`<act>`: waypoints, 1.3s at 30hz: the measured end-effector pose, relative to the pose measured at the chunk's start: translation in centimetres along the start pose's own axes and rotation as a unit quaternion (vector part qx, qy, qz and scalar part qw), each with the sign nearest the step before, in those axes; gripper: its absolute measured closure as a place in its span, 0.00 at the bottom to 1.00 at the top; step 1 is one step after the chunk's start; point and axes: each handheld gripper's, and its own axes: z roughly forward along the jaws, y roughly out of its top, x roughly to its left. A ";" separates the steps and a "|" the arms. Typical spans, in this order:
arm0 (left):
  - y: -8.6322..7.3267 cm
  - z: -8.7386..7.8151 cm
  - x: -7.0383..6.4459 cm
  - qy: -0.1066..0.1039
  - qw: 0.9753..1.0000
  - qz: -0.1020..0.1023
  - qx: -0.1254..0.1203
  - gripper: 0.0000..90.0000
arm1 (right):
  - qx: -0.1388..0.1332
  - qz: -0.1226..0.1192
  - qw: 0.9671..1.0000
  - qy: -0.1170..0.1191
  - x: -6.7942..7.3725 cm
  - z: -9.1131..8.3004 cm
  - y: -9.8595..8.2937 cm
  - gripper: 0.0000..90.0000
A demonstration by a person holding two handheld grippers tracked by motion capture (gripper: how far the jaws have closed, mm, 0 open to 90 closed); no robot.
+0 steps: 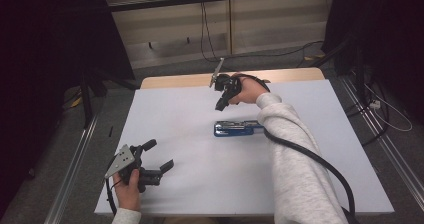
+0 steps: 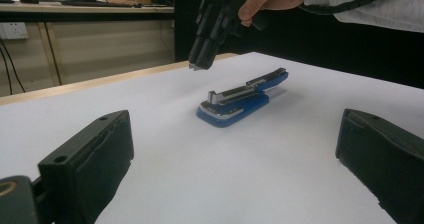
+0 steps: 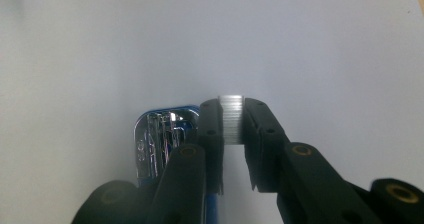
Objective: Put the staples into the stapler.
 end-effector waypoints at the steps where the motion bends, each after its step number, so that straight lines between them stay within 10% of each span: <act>1: 0.0 0.0 0.0 0.001 1.000 -0.002 -0.001 0.02 | 0.000 0.000 1.000 0.000 0.0 0.0 0.0 0.87; 39: 0.0 0.1 0.0 0.002 1.000 0.004 0.001 0.02 | -0.005 -0.006 1.000 0.024 1.8 0.1 -0.9 0.87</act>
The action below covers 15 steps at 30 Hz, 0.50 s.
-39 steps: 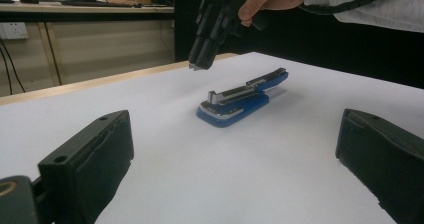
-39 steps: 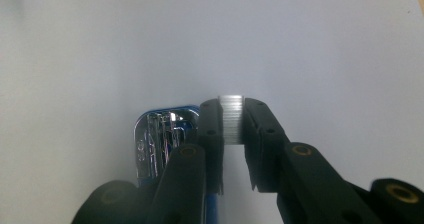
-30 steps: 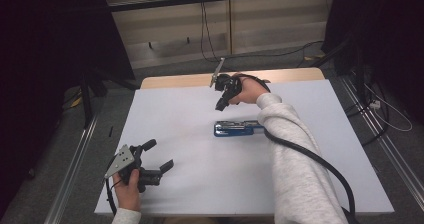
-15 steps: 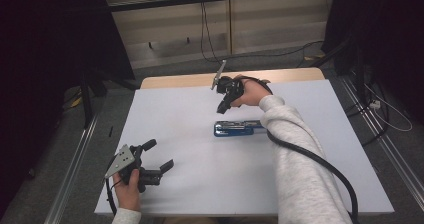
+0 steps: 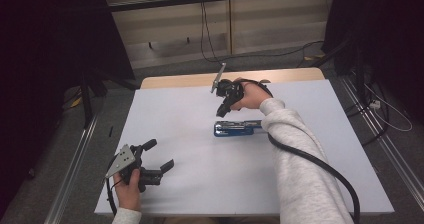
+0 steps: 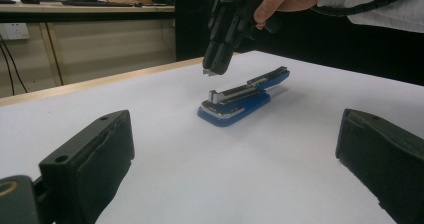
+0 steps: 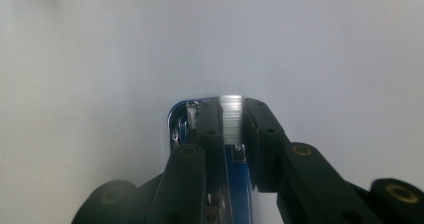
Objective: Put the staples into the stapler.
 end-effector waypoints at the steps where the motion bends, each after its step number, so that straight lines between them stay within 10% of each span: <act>1: 0.0 0.0 0.0 0.000 1.000 0.000 0.000 0.02 | 0.003 0.002 1.000 0.002 0.1 0.0 0.1 0.87; 15: 0.0 0.0 -0.1 -0.001 1.000 -0.001 0.001 0.02 | -0.001 -0.005 1.000 0.002 1.3 -0.2 0.9 0.87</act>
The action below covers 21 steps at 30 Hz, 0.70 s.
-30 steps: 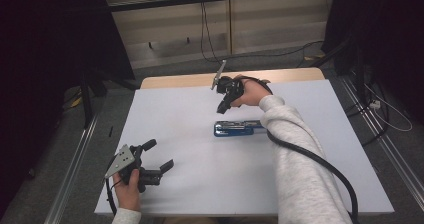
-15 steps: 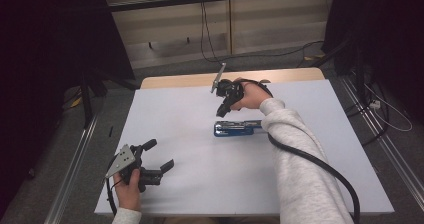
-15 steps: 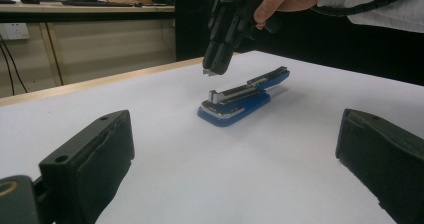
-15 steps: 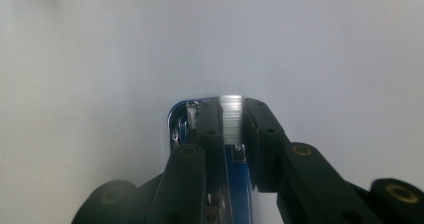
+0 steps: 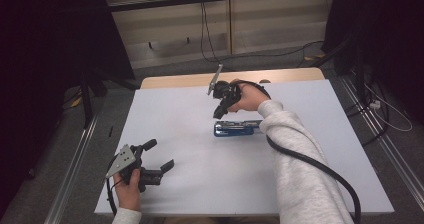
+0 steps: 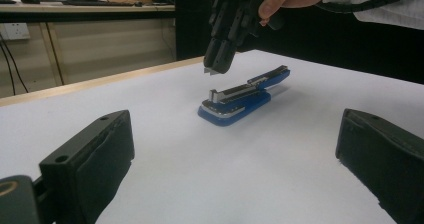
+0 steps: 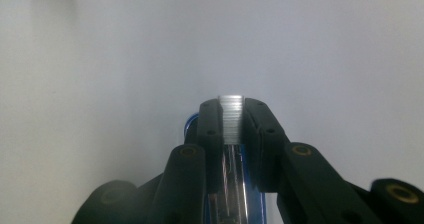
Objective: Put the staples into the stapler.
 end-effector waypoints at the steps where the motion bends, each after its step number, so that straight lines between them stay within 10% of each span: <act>1: 0.0 0.0 0.0 0.000 1.000 0.000 0.000 0.02 | 0.000 -0.003 1.000 -0.001 0.0 0.0 0.0 0.87; 21: 0.0 0.1 0.0 0.001 1.000 0.002 0.003 0.02 | -0.004 0.002 1.000 -0.003 0.6 -0.6 -0.6 0.87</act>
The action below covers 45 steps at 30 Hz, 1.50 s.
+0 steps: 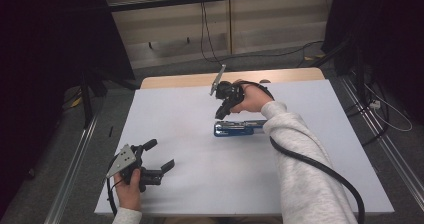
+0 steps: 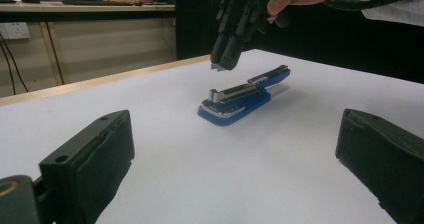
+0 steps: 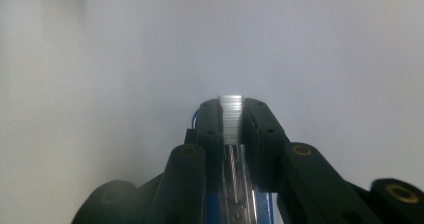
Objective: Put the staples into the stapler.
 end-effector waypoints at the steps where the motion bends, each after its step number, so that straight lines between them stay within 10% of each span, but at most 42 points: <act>1: 0.0 0.0 0.1 0.003 1.000 0.004 0.001 0.02 | 0.000 -0.003 1.000 0.001 0.0 0.2 -0.1 0.87; 45: 0.0 0.0 0.0 -0.002 1.000 0.001 0.001 0.02 | 0.006 -0.012 1.000 0.012 -0.5 2.7 -1.2 0.87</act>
